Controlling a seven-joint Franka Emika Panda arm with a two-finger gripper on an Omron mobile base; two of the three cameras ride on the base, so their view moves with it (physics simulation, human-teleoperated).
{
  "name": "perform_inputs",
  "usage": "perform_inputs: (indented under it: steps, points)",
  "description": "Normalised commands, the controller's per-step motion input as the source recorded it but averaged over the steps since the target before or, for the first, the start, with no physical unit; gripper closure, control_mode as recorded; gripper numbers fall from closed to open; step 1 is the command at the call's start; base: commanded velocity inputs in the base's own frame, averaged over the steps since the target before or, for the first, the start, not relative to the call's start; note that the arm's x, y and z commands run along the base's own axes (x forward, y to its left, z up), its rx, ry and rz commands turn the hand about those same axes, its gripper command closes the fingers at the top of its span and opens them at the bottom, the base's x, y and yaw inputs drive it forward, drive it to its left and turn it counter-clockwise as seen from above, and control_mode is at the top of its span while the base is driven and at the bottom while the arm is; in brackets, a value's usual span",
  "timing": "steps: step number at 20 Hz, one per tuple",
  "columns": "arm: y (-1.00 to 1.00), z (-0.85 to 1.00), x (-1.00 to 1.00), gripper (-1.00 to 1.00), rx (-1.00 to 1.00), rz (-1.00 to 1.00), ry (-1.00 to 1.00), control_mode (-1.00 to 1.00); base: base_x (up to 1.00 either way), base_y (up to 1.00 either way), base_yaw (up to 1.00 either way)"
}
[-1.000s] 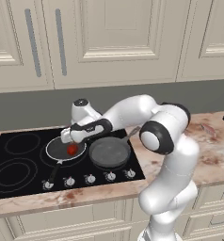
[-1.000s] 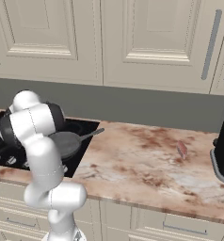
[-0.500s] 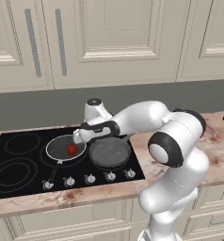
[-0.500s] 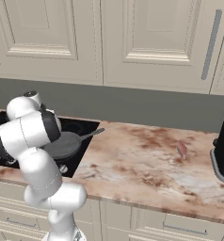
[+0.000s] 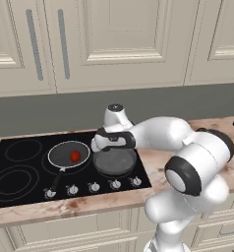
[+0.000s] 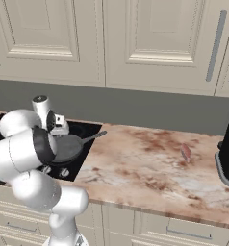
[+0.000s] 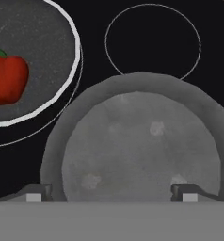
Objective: Place both pans onto different burners. Then place the bell pepper and the steak on different pans.
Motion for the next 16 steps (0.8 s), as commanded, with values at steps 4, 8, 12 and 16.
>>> perform_inputs:
  steps: [4, 8, 12, 16]
  points:
    - [-0.71, 0.01, -0.27, -1.0, 0.0, 0.0, 0.0, -1.0, 0.0, 0.0, 0.0]
    - [-0.8, 0.0, -0.28, -1.0, 0.0, 0.0, 0.0, -1.0, 0.0, 0.0, 0.0]
    - [-0.77, 0.0, -0.24, -1.0, 0.0, 0.0, 0.0, -1.0, 0.0, 0.0, 0.0]
    - [-0.72, 0.0, -0.11, -1.0, 0.0, 0.0, 0.0, -1.0, 0.0, 0.0, 0.0]
